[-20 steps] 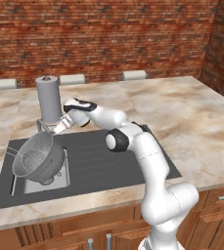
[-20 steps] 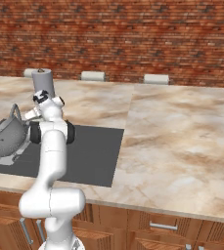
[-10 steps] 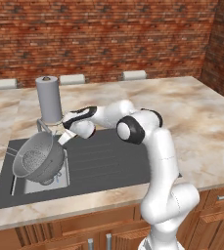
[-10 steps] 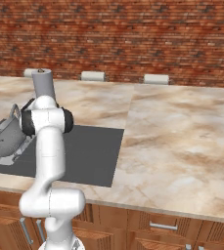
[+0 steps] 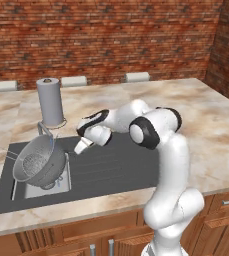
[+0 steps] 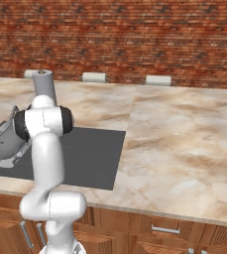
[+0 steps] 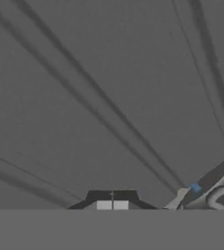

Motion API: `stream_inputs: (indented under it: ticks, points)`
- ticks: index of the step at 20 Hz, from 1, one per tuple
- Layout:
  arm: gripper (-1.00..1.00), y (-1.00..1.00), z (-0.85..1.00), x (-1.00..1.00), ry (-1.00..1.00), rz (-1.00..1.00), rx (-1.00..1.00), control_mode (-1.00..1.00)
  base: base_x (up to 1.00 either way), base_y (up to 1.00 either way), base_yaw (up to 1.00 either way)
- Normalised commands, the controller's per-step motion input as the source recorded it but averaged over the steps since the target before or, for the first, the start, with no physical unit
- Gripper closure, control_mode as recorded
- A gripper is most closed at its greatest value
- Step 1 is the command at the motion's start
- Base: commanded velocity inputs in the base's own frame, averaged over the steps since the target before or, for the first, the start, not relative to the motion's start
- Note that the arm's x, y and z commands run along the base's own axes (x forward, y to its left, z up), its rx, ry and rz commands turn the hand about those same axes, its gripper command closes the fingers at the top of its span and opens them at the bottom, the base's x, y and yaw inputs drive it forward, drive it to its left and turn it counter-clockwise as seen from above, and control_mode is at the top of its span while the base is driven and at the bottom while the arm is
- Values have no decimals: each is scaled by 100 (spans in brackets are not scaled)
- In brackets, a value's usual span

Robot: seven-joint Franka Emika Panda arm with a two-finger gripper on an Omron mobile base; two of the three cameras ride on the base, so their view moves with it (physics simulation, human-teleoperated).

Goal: Pick the colander and strainer and place them in the sink. Then turn on the water.

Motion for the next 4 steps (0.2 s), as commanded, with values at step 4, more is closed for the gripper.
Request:
stream_inputs:
  ticks: [4]
  points:
    - [100, -47, 100, -39, -38, -41, 11, -100, 0, 0, 0]
